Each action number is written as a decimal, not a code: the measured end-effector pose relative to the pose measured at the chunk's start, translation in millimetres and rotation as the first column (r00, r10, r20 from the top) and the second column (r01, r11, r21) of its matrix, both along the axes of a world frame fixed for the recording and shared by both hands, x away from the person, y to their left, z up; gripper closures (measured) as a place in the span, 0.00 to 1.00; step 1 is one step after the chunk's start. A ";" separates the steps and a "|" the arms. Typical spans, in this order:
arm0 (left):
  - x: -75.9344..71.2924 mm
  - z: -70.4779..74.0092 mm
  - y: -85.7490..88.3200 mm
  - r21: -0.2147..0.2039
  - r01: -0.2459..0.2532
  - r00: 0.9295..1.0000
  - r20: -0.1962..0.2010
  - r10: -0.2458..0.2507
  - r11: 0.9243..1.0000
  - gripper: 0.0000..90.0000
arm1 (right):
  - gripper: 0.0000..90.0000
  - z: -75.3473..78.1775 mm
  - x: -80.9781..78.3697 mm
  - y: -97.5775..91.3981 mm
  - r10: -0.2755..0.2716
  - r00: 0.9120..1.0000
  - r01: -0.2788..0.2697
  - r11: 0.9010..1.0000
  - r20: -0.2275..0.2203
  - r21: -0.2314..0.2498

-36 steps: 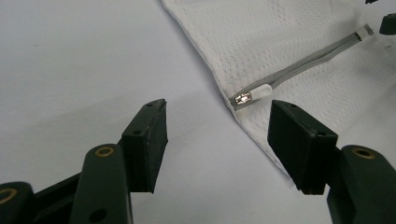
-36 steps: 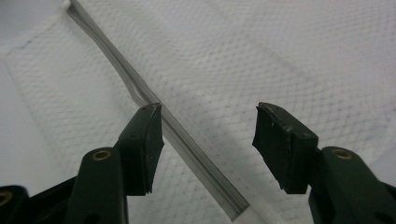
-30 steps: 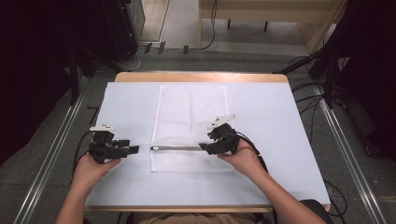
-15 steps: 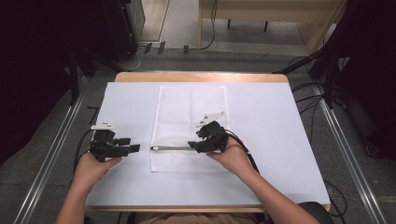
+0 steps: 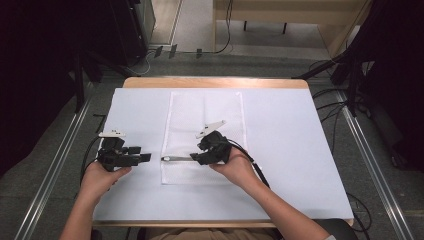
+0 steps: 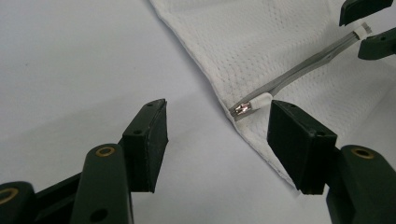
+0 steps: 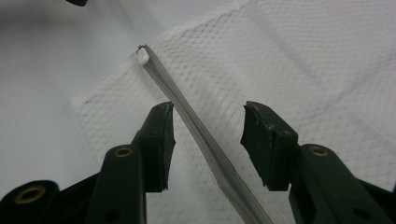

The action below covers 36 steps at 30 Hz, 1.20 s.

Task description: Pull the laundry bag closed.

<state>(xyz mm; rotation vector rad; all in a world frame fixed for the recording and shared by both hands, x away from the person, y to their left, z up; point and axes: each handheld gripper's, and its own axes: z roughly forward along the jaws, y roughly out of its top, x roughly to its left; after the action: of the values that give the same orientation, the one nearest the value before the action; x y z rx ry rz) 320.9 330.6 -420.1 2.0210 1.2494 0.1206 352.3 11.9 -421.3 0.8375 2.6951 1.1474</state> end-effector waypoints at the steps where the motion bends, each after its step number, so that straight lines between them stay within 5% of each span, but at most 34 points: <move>1: 0.3 0.0 0.0 0.001 0.004 1.000 -0.002 -0.004 1.000 0.43 | 0.61 0.2 0.0 1.2 0.001 1.000 -0.001 1.000 -0.001 -0.002; 36: 1.4 -6.4 -1.8 0.006 0.037 0.999 0.000 -0.037 0.999 0.47 | 0.75 -25.5 3.3 63.3 0.076 0.994 -0.073 0.996 -0.073 0.051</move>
<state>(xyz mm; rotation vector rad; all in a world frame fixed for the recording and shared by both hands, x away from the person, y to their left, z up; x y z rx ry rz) 322.3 328.8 -426.5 2.0481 1.2121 0.1075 355.6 75.2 -446.8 0.8091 2.7921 1.2244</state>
